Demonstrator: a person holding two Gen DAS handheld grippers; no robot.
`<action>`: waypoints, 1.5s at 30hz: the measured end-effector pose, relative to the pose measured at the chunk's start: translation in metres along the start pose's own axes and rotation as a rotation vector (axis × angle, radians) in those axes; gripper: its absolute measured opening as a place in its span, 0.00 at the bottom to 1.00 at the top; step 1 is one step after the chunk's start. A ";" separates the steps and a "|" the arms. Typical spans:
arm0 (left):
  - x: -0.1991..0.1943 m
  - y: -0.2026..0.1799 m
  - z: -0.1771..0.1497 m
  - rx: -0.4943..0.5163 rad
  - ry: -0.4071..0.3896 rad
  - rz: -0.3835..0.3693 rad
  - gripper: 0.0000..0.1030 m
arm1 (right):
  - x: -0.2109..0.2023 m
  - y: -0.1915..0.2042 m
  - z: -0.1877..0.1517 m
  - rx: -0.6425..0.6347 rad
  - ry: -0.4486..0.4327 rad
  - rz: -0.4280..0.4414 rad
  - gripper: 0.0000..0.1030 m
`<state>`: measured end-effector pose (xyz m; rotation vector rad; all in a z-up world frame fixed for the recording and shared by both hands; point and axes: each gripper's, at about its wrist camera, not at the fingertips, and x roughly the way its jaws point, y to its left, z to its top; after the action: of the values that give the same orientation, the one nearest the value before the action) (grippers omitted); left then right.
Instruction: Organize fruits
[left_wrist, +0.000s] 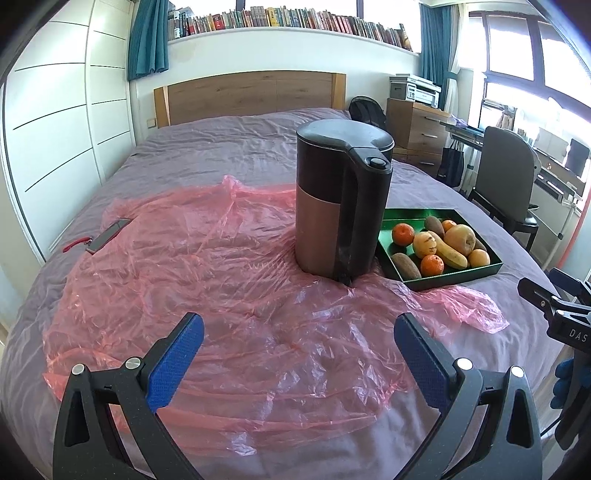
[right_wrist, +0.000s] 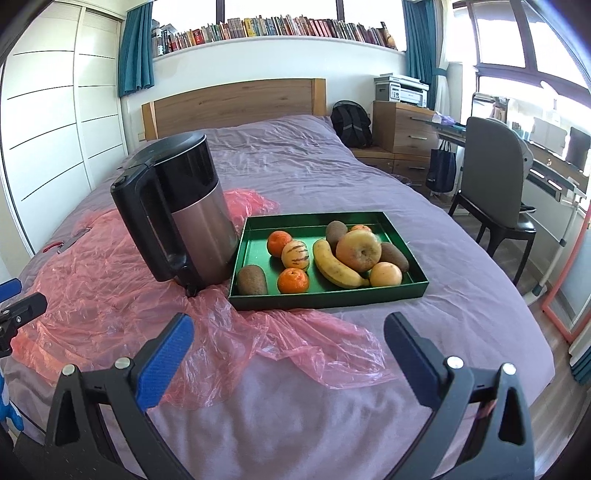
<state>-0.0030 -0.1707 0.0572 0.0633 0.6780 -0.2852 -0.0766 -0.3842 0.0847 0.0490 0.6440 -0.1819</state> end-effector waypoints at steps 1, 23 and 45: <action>0.000 0.000 0.000 0.001 0.001 0.000 0.98 | 0.000 -0.002 0.000 0.001 0.000 -0.001 1.00; -0.001 -0.001 -0.002 0.024 0.008 -0.008 0.98 | 0.002 -0.010 -0.003 0.011 0.007 -0.013 1.00; 0.002 -0.004 -0.006 0.037 0.025 -0.023 0.99 | 0.005 -0.006 -0.005 0.003 0.024 -0.010 1.00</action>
<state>-0.0064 -0.1743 0.0513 0.0941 0.6986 -0.3195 -0.0765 -0.3904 0.0776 0.0504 0.6682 -0.1924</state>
